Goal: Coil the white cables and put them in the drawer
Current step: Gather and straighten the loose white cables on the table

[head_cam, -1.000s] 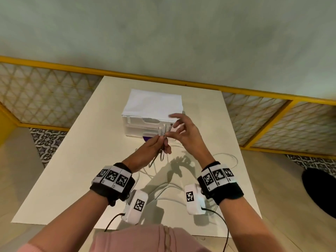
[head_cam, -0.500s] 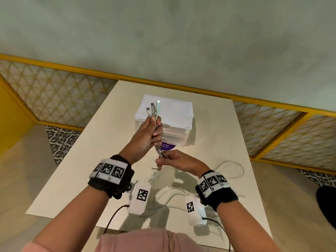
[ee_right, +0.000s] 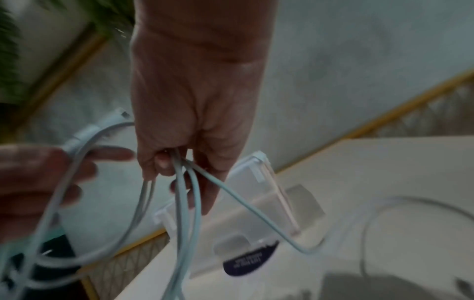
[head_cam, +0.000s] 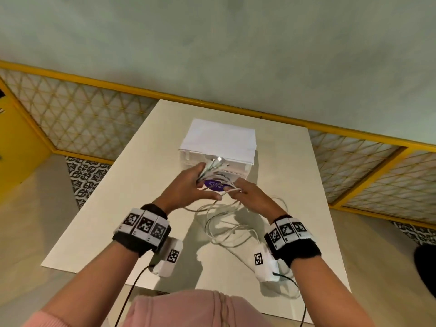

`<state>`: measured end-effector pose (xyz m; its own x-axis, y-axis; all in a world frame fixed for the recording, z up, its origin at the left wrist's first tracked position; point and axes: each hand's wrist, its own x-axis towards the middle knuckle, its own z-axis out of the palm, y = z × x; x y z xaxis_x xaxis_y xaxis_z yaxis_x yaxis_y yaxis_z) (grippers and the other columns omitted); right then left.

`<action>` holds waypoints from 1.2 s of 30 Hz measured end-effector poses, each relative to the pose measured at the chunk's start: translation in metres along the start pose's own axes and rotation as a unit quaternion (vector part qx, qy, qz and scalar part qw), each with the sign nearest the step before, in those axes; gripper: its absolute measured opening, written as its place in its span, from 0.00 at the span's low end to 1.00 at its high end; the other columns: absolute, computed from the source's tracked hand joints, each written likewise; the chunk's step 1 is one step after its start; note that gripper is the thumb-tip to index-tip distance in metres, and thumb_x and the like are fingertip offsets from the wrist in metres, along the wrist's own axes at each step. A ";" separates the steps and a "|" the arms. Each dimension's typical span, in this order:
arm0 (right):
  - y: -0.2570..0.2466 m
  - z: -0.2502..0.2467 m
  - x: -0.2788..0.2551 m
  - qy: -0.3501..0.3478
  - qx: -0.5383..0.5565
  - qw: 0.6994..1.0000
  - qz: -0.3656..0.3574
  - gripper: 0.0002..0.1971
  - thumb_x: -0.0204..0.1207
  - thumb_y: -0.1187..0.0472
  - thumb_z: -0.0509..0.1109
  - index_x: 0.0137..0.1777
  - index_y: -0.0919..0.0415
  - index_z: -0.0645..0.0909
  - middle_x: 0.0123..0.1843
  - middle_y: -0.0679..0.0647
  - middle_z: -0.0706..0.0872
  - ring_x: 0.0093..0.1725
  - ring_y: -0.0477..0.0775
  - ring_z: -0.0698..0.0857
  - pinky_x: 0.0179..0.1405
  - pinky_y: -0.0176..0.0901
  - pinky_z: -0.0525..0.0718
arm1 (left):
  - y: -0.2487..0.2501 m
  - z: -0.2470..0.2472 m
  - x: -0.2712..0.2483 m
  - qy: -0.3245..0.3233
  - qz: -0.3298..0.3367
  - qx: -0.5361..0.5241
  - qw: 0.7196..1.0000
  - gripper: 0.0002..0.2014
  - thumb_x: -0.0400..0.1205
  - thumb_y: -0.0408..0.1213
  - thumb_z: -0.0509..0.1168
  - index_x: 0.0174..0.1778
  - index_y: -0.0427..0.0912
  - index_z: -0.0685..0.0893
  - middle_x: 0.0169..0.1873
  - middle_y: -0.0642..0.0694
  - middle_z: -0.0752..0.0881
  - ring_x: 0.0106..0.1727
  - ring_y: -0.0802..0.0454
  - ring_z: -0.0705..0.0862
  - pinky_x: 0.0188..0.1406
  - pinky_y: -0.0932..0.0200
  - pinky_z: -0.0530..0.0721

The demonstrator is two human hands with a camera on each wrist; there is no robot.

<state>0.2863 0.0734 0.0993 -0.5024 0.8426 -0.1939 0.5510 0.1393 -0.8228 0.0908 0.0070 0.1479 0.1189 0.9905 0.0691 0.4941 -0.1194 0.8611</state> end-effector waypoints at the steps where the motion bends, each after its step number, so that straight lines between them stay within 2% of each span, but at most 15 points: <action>1: -0.010 -0.003 0.000 -0.018 0.000 1.000 -0.009 0.11 0.80 0.60 0.66 0.53 0.68 0.83 0.38 0.54 0.85 0.35 0.45 0.84 0.36 0.33 0.77 | 0.000 0.005 -0.001 -0.014 -0.004 -0.020 1.000 0.23 0.67 0.34 0.80 0.54 0.38 0.78 0.17 0.62 0.77 0.21 0.67 0.73 0.23 0.75 0.67; 2: -0.016 -0.005 -0.001 -0.038 0.005 0.999 -0.013 0.10 0.80 0.59 0.66 0.50 0.65 0.85 0.32 0.51 0.85 0.31 0.42 0.85 0.36 0.32 0.79 | -0.001 0.009 -0.001 -0.029 -0.007 -0.035 0.999 0.23 0.69 0.30 0.79 0.58 0.38 0.79 0.16 0.67 0.78 0.21 0.71 0.75 0.24 0.78 0.68; 4: -0.027 -0.009 -0.003 -0.058 0.019 0.998 -0.013 0.09 0.80 0.58 0.66 0.43 0.60 0.85 0.22 0.46 0.80 0.25 0.45 0.85 0.39 0.43 0.84 | -0.003 0.012 0.000 -0.048 -0.011 -0.036 0.998 0.16 0.75 0.30 0.74 0.57 0.41 0.81 0.16 0.70 0.78 0.21 0.73 0.75 0.26 0.79 0.69; 6: -0.032 -0.012 -0.006 -0.054 0.031 0.998 -0.015 0.08 0.79 0.56 0.66 0.42 0.52 0.86 0.22 0.50 0.74 0.21 0.48 0.81 0.36 0.48 0.85 | -0.009 0.009 0.005 -0.053 -0.020 -0.008 0.998 0.04 0.79 0.36 0.70 0.48 0.41 0.84 0.14 0.66 0.77 0.20 0.68 0.74 0.25 0.73 0.67; 8: -0.032 -0.013 -0.010 -0.046 0.036 0.998 -0.019 0.10 0.78 0.55 0.67 0.39 0.44 0.87 0.23 0.53 0.72 0.21 0.50 0.75 0.27 0.42 0.80 | -0.015 0.007 0.009 -0.066 -0.032 0.020 0.997 0.07 0.82 0.39 0.66 0.43 0.40 0.85 0.14 0.65 0.77 0.20 0.66 0.73 0.25 0.71 0.66; 12: -0.019 -0.014 -0.014 -0.039 0.061 0.997 0.000 0.09 0.77 0.53 0.71 0.37 0.56 0.86 0.24 0.52 0.81 0.22 0.47 0.75 0.27 0.38 0.75 | -0.015 -0.005 0.013 -0.057 0.037 0.079 0.995 0.07 0.84 0.39 0.63 0.53 0.45 0.84 0.27 0.66 0.82 0.32 0.72 0.80 0.34 0.73 0.72; 15: 0.000 -0.014 -0.018 -0.066 0.055 0.996 0.016 0.15 0.76 0.52 0.71 0.30 0.58 0.86 0.27 0.51 0.87 0.26 0.45 0.81 0.37 0.34 0.79 | -0.013 -0.018 0.015 0.025 0.044 0.110 0.993 0.14 0.84 0.42 0.62 0.59 0.38 0.83 0.41 0.48 0.87 0.37 0.59 0.83 0.36 0.65 0.74; 18: 0.027 -0.016 -0.027 -0.082 -0.020 0.994 0.067 0.20 0.76 0.45 0.70 0.30 0.59 0.86 0.32 0.50 0.86 0.35 0.45 0.83 0.42 0.34 0.76 | -0.016 -0.037 0.016 0.153 0.010 0.082 0.985 0.12 0.84 0.39 0.63 0.57 0.35 0.84 0.40 0.41 0.87 0.35 0.50 0.82 0.32 0.69 0.74; 20: 0.046 -0.019 -0.032 -0.056 -0.019 0.993 0.105 0.19 0.76 0.45 0.70 0.28 0.56 0.82 0.30 0.52 0.86 0.33 0.46 0.84 0.36 0.31 0.77 | -0.026 -0.050 0.016 0.198 -0.027 0.104 0.974 0.11 0.83 0.39 0.64 0.53 0.35 0.84 0.41 0.37 0.88 0.40 0.42 0.82 0.39 0.58 0.75; 23: 0.058 -0.026 -0.030 0.003 -0.049 0.993 0.107 0.22 0.73 0.45 0.72 0.27 0.58 0.72 0.24 0.52 0.73 0.26 0.49 0.73 0.33 0.42 0.68 | -0.049 -0.059 0.015 0.138 -0.145 0.201 0.959 0.12 0.81 0.42 0.66 0.44 0.34 0.82 0.42 0.32 0.86 0.43 0.39 0.80 0.39 0.54 0.70; 26: 0.047 -0.033 -0.026 -0.017 -0.126 0.988 0.083 0.24 0.68 0.44 0.77 0.29 0.59 0.68 0.25 0.50 0.69 0.27 0.48 0.68 0.31 0.44 0.61 | -0.068 -0.050 0.012 0.071 -0.232 0.231 0.942 0.17 0.74 0.43 0.75 0.43 0.35 0.78 0.39 0.36 0.82 0.46 0.36 0.80 0.37 0.54 0.69; 28: 0.032 -0.036 -0.027 -0.030 -0.148 0.986 0.072 0.25 0.67 0.39 0.75 0.31 0.60 0.72 0.27 0.48 0.74 0.28 0.46 0.72 0.31 0.41 0.65 | -0.069 -0.038 0.010 0.096 -0.223 0.198 0.949 0.18 0.71 0.44 0.77 0.42 0.37 0.77 0.31 0.45 0.77 0.38 0.41 0.77 0.31 0.54 0.67; 31: 0.004 -0.035 -0.026 -0.047 -0.156 0.986 0.041 0.27 0.80 0.39 0.59 0.35 0.62 0.80 0.28 0.46 0.76 0.30 0.43 0.75 0.34 0.36 0.69 | -0.051 -0.013 0.010 0.172 -0.121 0.071 0.975 0.09 0.79 0.43 0.69 0.40 0.41 0.81 0.25 0.50 0.77 0.30 0.50 0.75 0.28 0.62 0.70; 34: -0.021 -0.029 -0.022 -0.053 -0.159 0.986 -0.003 0.27 0.85 0.45 0.50 0.34 0.60 0.81 0.25 0.48 0.72 0.28 0.47 0.73 0.34 0.38 0.69 | -0.021 0.017 0.014 0.124 -0.032 -0.071 0.989 0.08 0.86 0.41 0.58 0.48 0.44 0.80 0.36 0.54 0.84 0.35 0.63 0.79 0.36 0.65 0.74; 36: -0.033 -0.028 -0.019 -0.041 -0.148 0.988 -0.032 0.26 0.86 0.48 0.51 0.34 0.59 0.80 0.25 0.46 0.72 0.27 0.46 0.72 0.32 0.37 0.69 | -0.002 0.032 0.016 0.053 -0.024 -0.170 0.984 0.10 0.88 0.39 0.53 0.59 0.45 0.77 0.42 0.53 0.86 0.38 0.68 0.82 0.35 0.72 0.75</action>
<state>0.2959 0.0671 0.1451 -0.5878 0.7841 -0.1993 0.6813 0.3469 -0.6446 0.1195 0.0207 0.1307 0.0026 0.9981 0.0615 0.1782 -0.0610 0.9821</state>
